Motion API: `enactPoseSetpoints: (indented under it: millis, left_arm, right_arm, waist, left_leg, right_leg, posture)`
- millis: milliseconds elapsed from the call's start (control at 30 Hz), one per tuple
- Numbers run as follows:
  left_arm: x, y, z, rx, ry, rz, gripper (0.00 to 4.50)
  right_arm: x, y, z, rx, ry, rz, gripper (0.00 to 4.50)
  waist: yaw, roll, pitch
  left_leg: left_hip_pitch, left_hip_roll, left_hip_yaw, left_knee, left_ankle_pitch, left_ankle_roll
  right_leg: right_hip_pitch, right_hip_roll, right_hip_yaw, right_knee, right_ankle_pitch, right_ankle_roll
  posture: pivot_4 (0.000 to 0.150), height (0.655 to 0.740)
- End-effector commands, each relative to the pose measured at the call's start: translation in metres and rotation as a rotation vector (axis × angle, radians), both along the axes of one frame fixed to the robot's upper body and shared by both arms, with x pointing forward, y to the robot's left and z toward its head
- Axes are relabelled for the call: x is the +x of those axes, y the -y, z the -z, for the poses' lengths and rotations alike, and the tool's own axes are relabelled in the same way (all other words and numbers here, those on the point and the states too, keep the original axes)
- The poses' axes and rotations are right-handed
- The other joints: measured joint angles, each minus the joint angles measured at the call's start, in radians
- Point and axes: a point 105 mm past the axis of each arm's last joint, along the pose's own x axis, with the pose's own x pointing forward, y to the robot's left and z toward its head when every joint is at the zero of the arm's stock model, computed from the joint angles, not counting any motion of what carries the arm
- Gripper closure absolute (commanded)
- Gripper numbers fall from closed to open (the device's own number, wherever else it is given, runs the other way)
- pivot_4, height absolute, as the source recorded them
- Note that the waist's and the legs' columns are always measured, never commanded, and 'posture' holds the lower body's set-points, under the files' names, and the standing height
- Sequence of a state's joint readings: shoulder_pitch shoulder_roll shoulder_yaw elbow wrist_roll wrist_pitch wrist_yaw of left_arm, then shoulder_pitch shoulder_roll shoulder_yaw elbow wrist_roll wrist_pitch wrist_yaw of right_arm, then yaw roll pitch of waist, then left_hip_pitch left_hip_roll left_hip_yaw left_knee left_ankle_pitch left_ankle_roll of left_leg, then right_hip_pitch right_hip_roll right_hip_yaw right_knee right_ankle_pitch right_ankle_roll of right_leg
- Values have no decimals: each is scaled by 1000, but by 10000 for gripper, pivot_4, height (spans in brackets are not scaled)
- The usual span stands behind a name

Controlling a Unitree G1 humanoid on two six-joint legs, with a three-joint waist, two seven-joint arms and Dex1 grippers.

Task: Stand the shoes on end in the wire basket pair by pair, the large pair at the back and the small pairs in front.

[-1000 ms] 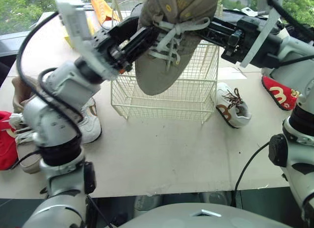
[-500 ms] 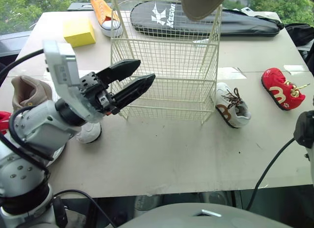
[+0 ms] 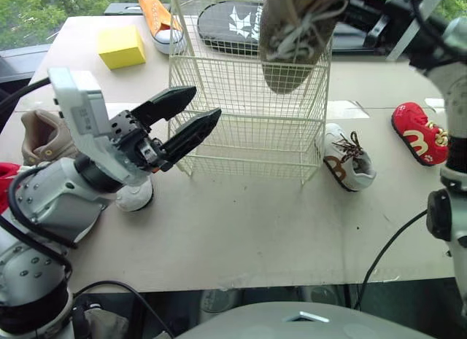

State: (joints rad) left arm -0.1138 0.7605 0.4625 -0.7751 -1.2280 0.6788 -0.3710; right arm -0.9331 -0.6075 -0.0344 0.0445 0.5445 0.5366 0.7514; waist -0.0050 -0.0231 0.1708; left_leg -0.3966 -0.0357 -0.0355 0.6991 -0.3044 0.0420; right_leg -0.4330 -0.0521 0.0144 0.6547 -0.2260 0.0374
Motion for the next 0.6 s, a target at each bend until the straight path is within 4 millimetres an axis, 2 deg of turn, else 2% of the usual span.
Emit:
enactPoseSetpoints:
  millis: [33, 133, 333, 500, 600]
  left_arm:
    - [-3, -5, -9, 16, 63, -15, 10654]
    - [-1, -8, -9, 26, 68, -24, 10654]
    - [3, -22, -6, 33, 53, -83, 10654]
    - [7, -61, -6, -40, 23, -232, 10654]
    - [3, -102, 1, -53, -26, -388, 10654]
  right_arm:
    - [4, 7, 17, -54, -12, 31, 44755]
    - [5, 8, 29, -87, -34, 11, 30418]
    - [-6, 13, 27, -173, 41, -19, 665]
    - [-35, 27, 15, -244, 164, -105, 264]
    - [-78, 23, 11, -268, 220, -309, 264]
  waist:
    - [3, 0, 0]
    - [7, 0, 0]
    - [-2, 0, 0]
    - [-7, 1, 1]
    - [-7, 1, 1]
  left_leg:
    - [0, 0, 0, 0, 0, 0]
    - [0, 0, 0, 0, 0, 0]
    - [1, 0, 0, 0, 0, 0]
    - [1, 0, 0, 0, 0, 0]
    - [1, 1, 0, -1, 0, 0]
  right_leg:
    - [0, 0, 0, 0, 0, 0]
    - [0, 0, -1, -1, 0, 0]
    - [0, 0, 0, 0, 0, 0]
    - [0, 1, 0, 0, 0, 0]
    - [0, 1, 0, -1, 0, 0]
  posture:
    - [1500, 7400]
    - [1500, 7400]
    - [1500, 7400]
    - [1500, 7400]
    - [1500, 7400]
